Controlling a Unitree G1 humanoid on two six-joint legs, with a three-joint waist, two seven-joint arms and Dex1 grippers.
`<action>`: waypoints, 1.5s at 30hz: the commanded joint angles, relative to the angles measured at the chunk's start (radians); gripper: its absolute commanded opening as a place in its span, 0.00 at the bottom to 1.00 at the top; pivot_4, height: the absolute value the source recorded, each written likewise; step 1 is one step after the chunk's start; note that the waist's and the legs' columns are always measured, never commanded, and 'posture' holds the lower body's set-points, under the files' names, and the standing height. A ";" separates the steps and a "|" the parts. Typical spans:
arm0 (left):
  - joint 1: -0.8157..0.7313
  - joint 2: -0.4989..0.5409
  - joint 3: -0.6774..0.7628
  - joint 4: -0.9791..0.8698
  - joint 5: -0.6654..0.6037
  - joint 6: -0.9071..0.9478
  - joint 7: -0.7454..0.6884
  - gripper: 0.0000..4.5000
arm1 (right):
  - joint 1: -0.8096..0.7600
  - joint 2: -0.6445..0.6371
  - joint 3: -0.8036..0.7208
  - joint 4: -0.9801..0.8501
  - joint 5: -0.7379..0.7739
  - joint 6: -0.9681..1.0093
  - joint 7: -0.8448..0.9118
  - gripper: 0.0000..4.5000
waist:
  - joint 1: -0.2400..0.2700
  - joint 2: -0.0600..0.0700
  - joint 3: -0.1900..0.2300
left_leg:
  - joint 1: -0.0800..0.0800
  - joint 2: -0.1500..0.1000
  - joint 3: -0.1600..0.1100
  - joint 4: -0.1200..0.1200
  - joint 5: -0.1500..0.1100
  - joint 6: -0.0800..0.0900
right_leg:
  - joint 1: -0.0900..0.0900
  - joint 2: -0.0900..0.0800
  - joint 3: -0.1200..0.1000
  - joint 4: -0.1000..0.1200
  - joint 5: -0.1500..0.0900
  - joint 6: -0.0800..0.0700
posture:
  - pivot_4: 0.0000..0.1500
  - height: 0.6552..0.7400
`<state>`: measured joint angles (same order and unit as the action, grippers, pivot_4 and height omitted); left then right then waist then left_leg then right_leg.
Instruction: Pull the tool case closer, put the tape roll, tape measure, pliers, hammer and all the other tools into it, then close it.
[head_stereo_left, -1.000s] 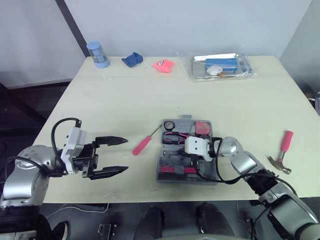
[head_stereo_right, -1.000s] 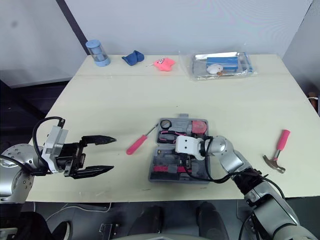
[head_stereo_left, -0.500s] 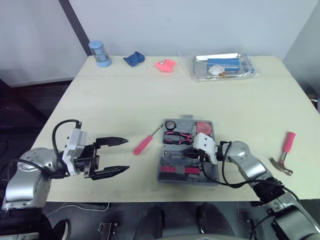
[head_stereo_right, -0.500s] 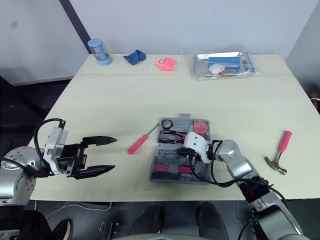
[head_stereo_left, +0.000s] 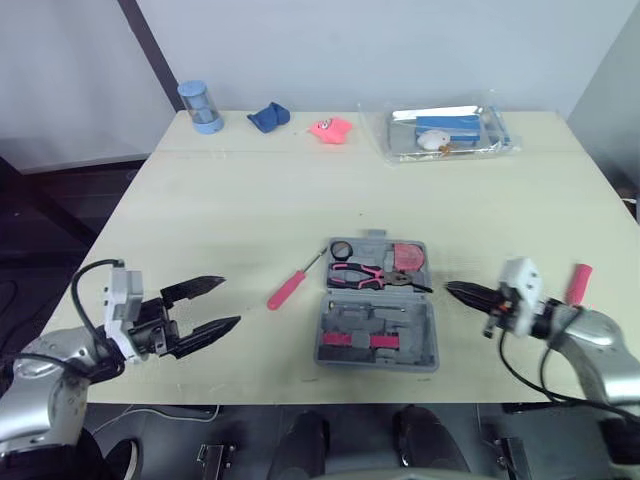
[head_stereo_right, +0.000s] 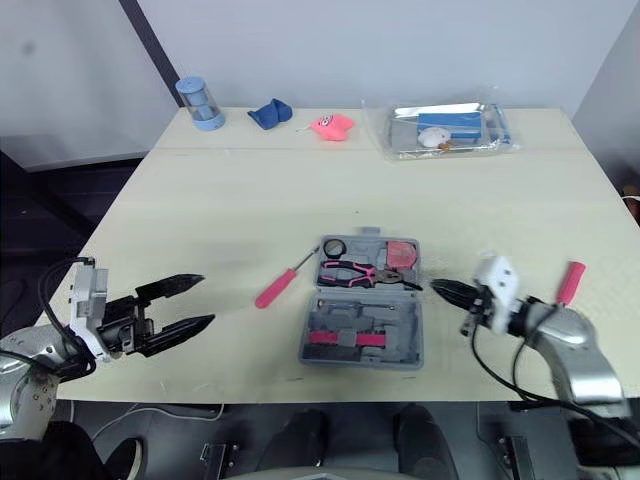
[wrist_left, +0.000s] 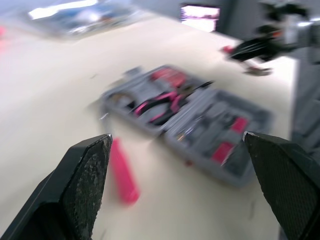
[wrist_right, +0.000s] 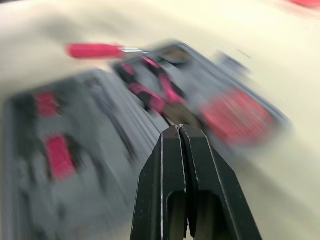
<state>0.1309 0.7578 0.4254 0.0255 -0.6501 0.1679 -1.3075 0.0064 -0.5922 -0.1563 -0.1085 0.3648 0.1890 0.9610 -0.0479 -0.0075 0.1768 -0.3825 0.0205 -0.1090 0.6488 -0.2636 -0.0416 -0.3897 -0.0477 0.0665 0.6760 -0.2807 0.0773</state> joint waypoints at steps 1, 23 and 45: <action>0.055 -0.029 0.053 0.010 0.021 -0.036 0.055 1.00 | 0.105 -0.014 -0.161 0.003 0.050 -0.057 -0.026 0.01 | 0.003 0.000 0.000 | 0.000 0.000 0.000 0.000 0.000 0.000 | 0.000 0.000 0.000 0.000 0.000 0.000 | 1.00 1.00; 0.233 -0.146 0.128 0.100 0.076 -0.157 0.199 1.00 | 0.462 0.073 -0.505 0.269 0.159 -0.229 -0.079 0.99 | 0.006 -0.001 -0.002 | 0.004 0.001 0.006 -0.006 0.000 0.000 | 0.006 0.000 0.004 -0.011 0.000 0.001 | 1.00 1.00; 0.062 -0.072 0.022 -0.045 0.052 -0.079 0.152 1.00 | 0.337 0.088 -0.437 0.091 0.170 -0.023 -0.362 0.99 | 0.007 0.000 -0.003 | 0.004 0.001 0.005 -0.006 0.000 0.000 | 0.006 0.000 0.004 -0.011 0.000 0.001 | 1.00 1.00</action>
<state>0.2014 0.6663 0.4535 0.0255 -0.5779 0.0827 -1.1371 0.3460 -0.5056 -0.5932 0.0302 0.5334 0.1236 0.6472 -0.0411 -0.0076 0.1740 -0.3784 0.0215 -0.1039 0.6433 -0.2639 -0.0416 -0.3840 -0.0480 0.0699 0.6650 -0.2805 0.0781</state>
